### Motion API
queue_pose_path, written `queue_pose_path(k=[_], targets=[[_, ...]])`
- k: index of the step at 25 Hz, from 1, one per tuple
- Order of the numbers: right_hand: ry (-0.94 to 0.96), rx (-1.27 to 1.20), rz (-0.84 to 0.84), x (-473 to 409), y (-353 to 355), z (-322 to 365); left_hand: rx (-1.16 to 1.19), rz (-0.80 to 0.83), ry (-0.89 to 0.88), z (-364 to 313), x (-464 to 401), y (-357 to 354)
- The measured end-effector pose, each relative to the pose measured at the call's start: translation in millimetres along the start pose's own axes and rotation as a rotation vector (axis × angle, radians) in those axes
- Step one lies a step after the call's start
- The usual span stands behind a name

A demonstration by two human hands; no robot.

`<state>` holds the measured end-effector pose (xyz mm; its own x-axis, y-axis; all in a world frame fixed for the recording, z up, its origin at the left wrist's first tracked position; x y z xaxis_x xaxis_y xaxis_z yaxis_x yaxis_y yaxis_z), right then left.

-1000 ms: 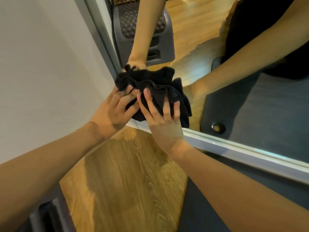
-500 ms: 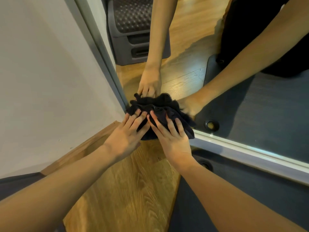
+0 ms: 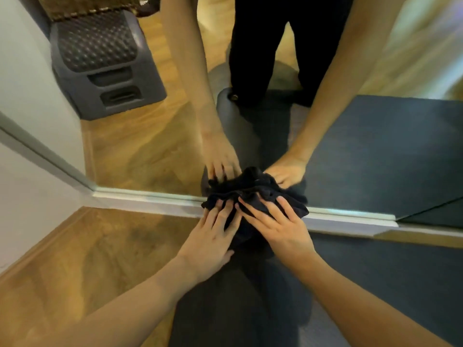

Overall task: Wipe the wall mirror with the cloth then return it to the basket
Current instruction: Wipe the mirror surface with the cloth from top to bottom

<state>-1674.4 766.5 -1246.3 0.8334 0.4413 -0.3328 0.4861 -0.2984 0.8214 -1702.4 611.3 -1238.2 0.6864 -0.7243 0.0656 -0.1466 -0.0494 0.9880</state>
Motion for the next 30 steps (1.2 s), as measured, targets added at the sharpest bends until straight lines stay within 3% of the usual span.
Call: queue_pose_path(k=[5,11,15,20,25,30], targets=[[0.018,0.146,0.060,101,-14,-104,0.044,0.099,-0.068,-121,-67,-16],[0.023,0.246,0.183,195,-16,-212,0.036,0.051,-0.141,-248,-130,-16],[0.080,0.256,0.178,213,-5,-244,0.019,0.115,-0.172,-284,-148,-21],[0.025,0.270,0.160,209,25,-259,0.108,-0.084,-0.087,-307,-138,13],[0.039,0.309,0.047,176,112,-322,0.283,-0.225,0.055,-354,-144,98],[-0.009,0.349,-0.048,119,247,-401,0.390,-0.427,0.072,-386,-153,244]])
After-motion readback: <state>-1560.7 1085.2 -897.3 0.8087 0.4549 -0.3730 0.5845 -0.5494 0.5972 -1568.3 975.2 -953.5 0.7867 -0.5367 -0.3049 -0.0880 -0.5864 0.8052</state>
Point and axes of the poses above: each hand's wrist, its own x-axis away from the middle knuckle, its own y-axis out of the back of the hand, z = x × y, the point moved 6 cm from there along -x, towards the middle knuckle, and after that the axes turned 6 degrees about x, right-handed, at the moved point
